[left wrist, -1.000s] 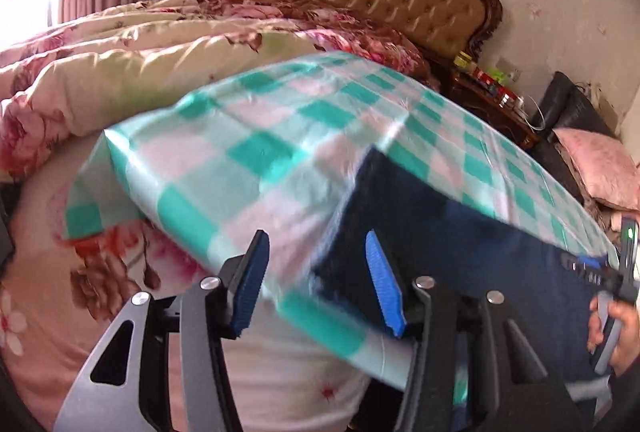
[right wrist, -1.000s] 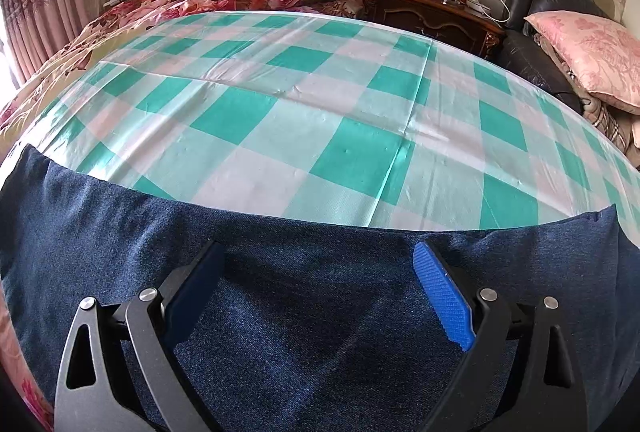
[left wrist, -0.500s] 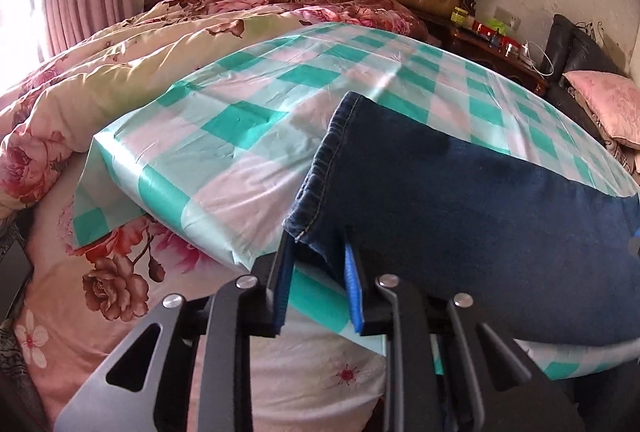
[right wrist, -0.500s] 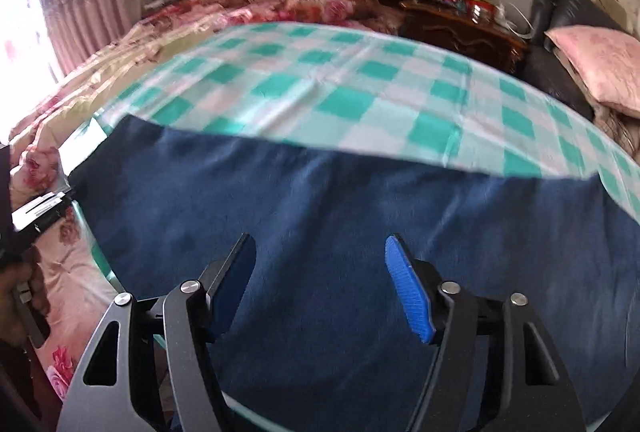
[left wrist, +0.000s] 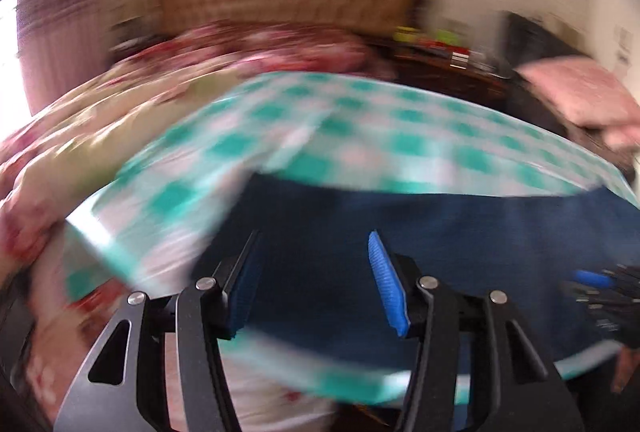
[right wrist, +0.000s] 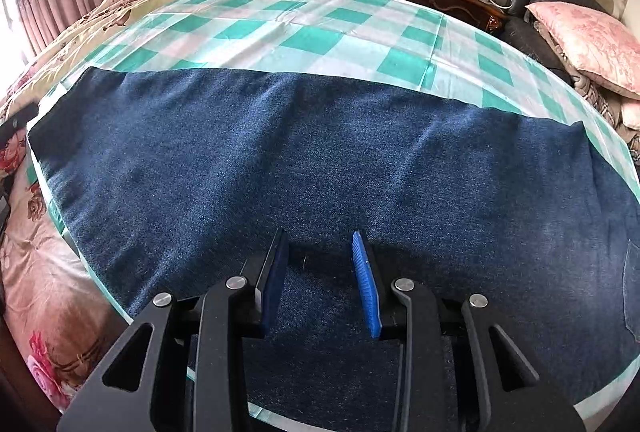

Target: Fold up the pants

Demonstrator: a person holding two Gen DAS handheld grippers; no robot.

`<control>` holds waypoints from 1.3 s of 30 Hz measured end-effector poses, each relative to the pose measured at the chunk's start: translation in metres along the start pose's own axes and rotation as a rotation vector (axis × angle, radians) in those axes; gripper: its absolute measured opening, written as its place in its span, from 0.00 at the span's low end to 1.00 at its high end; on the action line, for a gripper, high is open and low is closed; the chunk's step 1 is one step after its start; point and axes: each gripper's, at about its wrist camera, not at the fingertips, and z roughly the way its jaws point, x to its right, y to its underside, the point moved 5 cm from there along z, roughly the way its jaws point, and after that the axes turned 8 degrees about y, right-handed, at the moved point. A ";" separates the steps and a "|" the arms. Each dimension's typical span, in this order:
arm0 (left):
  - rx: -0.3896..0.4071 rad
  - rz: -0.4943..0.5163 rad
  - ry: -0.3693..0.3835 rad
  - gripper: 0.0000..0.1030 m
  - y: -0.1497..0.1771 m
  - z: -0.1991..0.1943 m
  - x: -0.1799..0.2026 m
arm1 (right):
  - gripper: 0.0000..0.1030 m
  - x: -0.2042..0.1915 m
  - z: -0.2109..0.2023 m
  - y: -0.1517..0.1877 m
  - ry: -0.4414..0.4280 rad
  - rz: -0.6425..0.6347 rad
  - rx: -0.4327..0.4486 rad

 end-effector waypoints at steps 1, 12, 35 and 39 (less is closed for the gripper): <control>-0.020 0.032 0.048 0.52 -0.006 0.010 0.021 | 0.31 -0.001 0.000 0.000 0.004 -0.001 0.001; -0.296 0.182 0.185 0.32 -0.012 0.136 0.123 | 0.31 -0.001 -0.001 0.001 0.020 -0.007 0.008; -0.049 -0.284 -0.064 0.37 0.045 -0.025 -0.120 | 0.41 0.012 -0.019 -0.007 0.092 0.000 0.089; -0.086 -0.252 -0.078 0.37 0.047 0.002 -0.113 | 0.41 0.031 -0.020 -0.008 0.090 0.041 0.062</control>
